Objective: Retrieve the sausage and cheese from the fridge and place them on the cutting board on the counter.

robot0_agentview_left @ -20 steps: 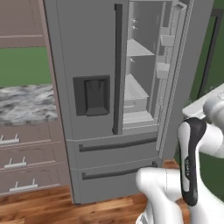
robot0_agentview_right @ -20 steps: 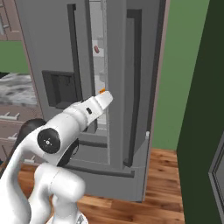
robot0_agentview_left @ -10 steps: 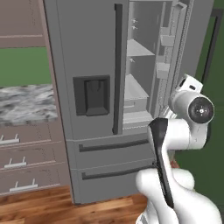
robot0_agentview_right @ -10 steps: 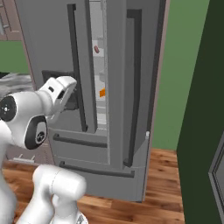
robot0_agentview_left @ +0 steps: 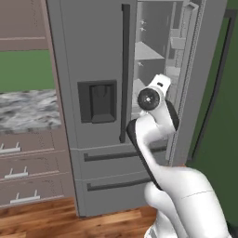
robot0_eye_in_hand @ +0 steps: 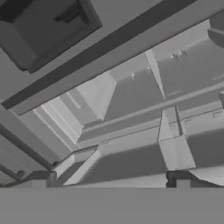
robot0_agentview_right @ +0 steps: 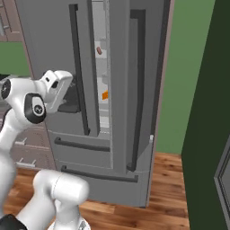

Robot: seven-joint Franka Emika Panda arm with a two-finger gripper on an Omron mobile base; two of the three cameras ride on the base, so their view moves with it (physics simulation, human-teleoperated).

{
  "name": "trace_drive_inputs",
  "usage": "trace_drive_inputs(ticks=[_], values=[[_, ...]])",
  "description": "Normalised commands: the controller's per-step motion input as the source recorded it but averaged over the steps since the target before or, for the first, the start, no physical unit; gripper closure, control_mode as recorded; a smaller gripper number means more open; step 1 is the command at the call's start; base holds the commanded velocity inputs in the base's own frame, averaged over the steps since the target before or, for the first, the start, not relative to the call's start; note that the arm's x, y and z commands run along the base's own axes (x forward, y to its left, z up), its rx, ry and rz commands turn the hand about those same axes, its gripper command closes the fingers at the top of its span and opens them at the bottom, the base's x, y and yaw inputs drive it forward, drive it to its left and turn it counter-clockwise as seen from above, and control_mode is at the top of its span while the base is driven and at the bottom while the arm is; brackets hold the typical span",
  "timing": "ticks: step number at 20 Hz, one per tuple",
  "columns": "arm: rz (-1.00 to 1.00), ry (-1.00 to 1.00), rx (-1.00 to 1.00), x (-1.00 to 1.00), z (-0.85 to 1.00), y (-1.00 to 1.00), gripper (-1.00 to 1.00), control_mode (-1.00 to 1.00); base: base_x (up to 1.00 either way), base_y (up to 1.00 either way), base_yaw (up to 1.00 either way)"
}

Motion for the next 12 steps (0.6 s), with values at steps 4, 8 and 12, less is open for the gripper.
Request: trace_drive_inputs(ticks=[4,8,12], values=[[-0.19,0.03,0.08,0.99,0.00,-0.26,-1.00,-1.00,0.00,0.00,0.00],[-0.11,0.03,0.05,0.83,-0.03,-0.08,-1.00,-1.00,0.00,0.00,0.00],[-0.05,0.00,0.00,0.46,-0.18,-0.07,-1.00,-1.00,0.00,0.00,0.00]])
